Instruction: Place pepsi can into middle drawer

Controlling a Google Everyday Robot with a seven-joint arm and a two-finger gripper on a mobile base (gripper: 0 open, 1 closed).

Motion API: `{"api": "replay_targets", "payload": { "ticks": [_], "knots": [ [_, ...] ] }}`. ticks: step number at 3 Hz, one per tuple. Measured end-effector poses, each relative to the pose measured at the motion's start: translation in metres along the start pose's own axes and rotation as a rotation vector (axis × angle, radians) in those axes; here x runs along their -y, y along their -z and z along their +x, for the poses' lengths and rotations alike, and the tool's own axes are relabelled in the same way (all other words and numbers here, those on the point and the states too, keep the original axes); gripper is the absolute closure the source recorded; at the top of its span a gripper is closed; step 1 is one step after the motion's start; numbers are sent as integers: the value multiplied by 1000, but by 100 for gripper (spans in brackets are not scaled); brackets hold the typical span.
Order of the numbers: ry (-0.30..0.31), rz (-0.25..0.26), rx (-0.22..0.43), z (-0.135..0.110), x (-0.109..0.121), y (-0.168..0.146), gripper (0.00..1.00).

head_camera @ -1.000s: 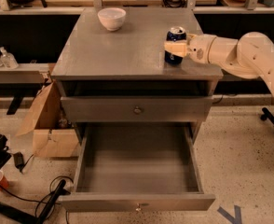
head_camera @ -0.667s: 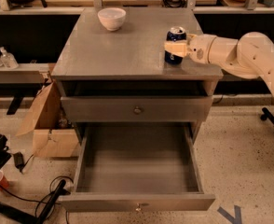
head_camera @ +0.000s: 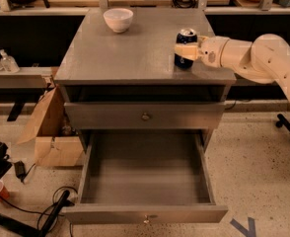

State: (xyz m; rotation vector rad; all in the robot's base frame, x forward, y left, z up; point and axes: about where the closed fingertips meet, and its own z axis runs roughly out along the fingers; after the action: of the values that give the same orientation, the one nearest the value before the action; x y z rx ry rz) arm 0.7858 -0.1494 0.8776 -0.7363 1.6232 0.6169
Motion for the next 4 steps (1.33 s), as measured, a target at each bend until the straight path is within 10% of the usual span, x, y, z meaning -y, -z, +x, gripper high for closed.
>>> {"api": "replay_targets", "payload": {
  "ticks": [2, 4],
  "knots": [
    [151, 94, -45, -84, -3, 39, 100],
    [137, 96, -53, -67, -46, 73, 100]
  ]
}}
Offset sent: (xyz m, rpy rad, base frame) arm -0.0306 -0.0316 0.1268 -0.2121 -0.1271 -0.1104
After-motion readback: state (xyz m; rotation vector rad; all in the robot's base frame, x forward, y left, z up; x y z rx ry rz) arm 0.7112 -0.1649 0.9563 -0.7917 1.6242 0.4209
